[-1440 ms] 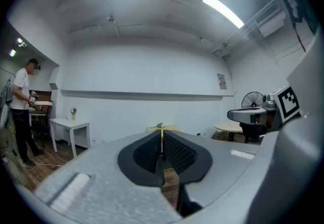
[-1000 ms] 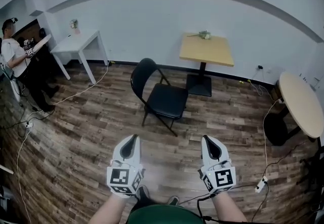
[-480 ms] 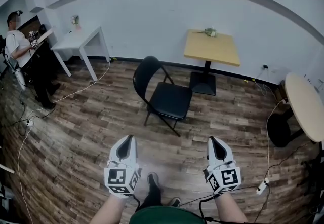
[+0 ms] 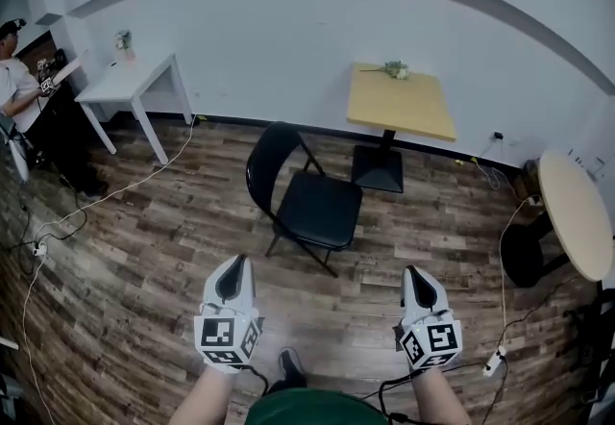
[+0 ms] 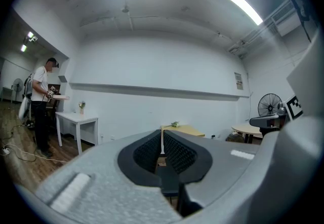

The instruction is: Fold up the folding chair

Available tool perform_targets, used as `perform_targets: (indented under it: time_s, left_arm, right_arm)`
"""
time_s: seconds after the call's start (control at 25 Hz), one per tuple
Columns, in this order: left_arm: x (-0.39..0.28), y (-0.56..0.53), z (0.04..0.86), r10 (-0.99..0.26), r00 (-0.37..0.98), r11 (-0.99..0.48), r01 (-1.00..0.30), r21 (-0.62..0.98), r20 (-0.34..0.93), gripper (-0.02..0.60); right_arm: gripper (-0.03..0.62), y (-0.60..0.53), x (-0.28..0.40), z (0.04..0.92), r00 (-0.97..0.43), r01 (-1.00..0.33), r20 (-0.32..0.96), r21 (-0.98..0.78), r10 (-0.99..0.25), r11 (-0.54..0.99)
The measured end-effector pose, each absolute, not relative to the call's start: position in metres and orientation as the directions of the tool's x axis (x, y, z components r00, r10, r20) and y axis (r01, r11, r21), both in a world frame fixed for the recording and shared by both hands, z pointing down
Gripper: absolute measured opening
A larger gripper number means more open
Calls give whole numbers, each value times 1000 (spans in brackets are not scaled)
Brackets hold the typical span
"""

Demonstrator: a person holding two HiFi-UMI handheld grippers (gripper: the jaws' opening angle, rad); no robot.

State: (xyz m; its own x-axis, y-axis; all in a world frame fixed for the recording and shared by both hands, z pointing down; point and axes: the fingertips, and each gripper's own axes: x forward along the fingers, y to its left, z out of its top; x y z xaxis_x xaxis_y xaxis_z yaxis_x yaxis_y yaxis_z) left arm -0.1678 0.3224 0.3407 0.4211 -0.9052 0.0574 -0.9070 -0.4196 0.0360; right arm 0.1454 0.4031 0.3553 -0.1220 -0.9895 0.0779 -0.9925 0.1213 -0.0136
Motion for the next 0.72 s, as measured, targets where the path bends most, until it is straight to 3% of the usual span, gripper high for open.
perform_targets:
  time_s: [0.72]
  left_arm:
    - [-208, 201, 356, -873, 483, -477, -875, 89, 67, 21]
  right_arm:
    - [3, 305, 110, 356, -38, -999, 101, -16, -994, 36]
